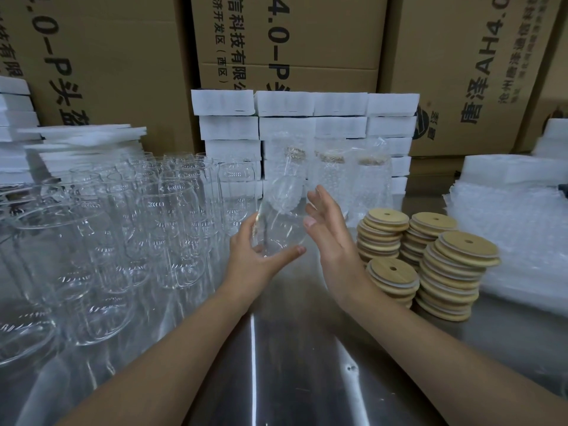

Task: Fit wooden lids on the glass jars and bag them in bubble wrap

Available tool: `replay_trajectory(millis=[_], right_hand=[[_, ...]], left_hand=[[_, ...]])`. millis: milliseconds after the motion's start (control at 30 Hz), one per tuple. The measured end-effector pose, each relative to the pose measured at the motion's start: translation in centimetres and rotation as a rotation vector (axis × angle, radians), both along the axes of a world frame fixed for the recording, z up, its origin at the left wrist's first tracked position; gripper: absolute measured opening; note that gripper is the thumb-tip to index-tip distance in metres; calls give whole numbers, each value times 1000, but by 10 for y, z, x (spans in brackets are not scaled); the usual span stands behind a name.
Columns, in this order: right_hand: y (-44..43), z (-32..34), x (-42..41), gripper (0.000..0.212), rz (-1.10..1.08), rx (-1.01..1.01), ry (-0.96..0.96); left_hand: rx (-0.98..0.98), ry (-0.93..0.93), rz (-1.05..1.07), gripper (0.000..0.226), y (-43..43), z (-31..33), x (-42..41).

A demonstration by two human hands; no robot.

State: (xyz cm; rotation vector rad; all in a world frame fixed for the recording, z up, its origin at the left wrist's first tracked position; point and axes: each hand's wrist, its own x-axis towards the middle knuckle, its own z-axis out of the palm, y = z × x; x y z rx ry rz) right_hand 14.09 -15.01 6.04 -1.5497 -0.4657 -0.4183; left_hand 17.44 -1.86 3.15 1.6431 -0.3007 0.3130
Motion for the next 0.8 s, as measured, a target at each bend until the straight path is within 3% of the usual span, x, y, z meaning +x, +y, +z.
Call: replay_trajectory(millis=[167,500,800], right_hand=[[6,-2,-3,51,-46,-62,-45],[4,3,-8,34,-196,-223,-157],[6,0,-13,54,-100,-411,-207]], left_hand=[[-93,86,-52,75,-1,6,-1],[-297,306,-211,82,-5,10,0],[-624,632,-435,92,-4,15,-5]])
